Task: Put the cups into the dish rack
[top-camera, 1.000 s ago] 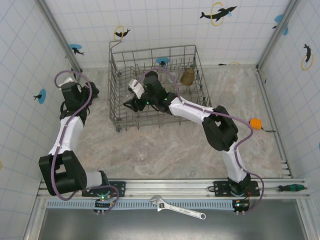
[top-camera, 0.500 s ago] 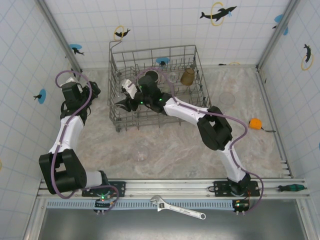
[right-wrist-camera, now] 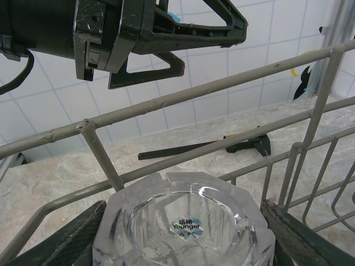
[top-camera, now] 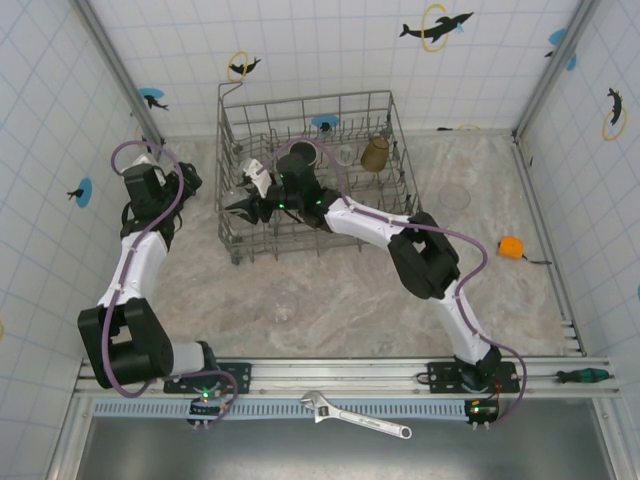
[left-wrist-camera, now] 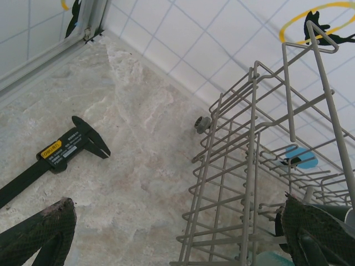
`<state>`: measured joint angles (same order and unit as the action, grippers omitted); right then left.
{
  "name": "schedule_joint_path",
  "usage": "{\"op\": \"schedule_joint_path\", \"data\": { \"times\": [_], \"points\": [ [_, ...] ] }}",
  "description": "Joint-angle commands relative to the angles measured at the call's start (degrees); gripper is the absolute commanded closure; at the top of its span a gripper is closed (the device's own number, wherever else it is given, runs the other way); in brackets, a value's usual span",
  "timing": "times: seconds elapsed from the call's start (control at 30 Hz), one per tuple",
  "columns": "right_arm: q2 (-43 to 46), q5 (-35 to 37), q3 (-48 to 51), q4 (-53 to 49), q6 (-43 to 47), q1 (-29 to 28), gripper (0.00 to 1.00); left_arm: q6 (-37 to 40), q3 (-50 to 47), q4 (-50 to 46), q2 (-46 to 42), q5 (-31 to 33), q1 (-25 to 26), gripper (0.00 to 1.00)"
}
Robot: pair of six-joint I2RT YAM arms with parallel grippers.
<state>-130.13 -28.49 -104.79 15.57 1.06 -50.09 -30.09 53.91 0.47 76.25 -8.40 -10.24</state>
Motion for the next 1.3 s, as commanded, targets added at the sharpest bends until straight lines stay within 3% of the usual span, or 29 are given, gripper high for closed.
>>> {"op": "schedule_joint_path", "data": {
  "times": [0.0,0.67,0.83,1.07,1.27],
  "points": [
    [-2.4,-3.5,0.8,4.4,-1.7,-0.8,0.6,-0.6,-0.5,0.6,0.5,-0.7,-0.3,0.03],
    [-4.2,-9.7,6.6,14.0,-11.9,1.4,0.62,-0.8,-0.6,0.8,0.5,-1.4,-0.4,0.03],
    [-5.3,-6.5,3.2,8.7,-8.9,0.9,0.62,-0.7,-0.6,0.8,0.4,-1.3,-0.4,0.03],
    [-5.7,2.5,-1.6,-7.2,3.1,-0.2,0.67,-0.7,-0.7,0.8,0.3,-1.5,-0.4,0.03],
    [-2.5,0.1,0.2,-2.1,-4.5,1.1,0.7,-0.9,-0.8,1.1,0.6,-2.0,-0.5,0.03]
  ]
}}
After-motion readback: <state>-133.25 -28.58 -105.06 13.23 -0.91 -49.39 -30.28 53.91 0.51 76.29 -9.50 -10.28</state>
